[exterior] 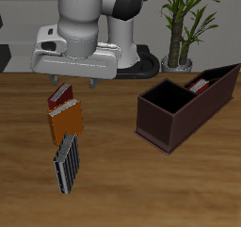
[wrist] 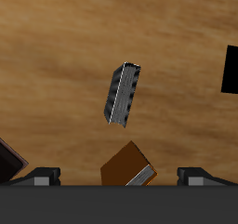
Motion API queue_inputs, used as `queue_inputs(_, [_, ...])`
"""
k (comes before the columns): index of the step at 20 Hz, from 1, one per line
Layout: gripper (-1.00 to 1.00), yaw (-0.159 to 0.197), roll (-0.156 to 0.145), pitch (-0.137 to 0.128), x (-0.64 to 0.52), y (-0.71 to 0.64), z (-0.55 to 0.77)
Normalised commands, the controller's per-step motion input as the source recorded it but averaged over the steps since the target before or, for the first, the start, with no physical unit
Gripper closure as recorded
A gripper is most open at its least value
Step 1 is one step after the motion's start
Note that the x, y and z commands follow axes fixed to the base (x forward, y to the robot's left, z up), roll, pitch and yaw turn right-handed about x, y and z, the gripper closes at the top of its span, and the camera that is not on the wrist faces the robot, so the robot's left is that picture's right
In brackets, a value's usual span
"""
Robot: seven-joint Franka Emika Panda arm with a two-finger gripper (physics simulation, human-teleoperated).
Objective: Place the left red book into the left desk caddy's back compartment and place the striped book into the left desk caddy's left compartment and place the right red book into the left desk caddy's front compartment
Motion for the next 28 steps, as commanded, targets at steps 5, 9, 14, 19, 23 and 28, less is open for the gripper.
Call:
queue_inputs(5, [-1.00,0.029,0.039,-0.013,0.11,-0.32,0.06])
queue_inputs(9, [-1.00,-0.011,0.067,-0.035,0.04,-0.14,0.02])
queue_inputs(14, [-1.00,0.018,-0.001,-0.027,0.13,-0.03,-0.06])
queue_inputs(19, [-1.00,-0.033,-0.024,-0.006,0.21,-0.13,-0.19])
queue_inputs(23, [-1.00,-0.033,0.018,-0.006,0.22,0.08,-0.22])
queue_inputs(28, [-1.00,-0.020,0.014,0.006,0.23,0.13,-0.23])
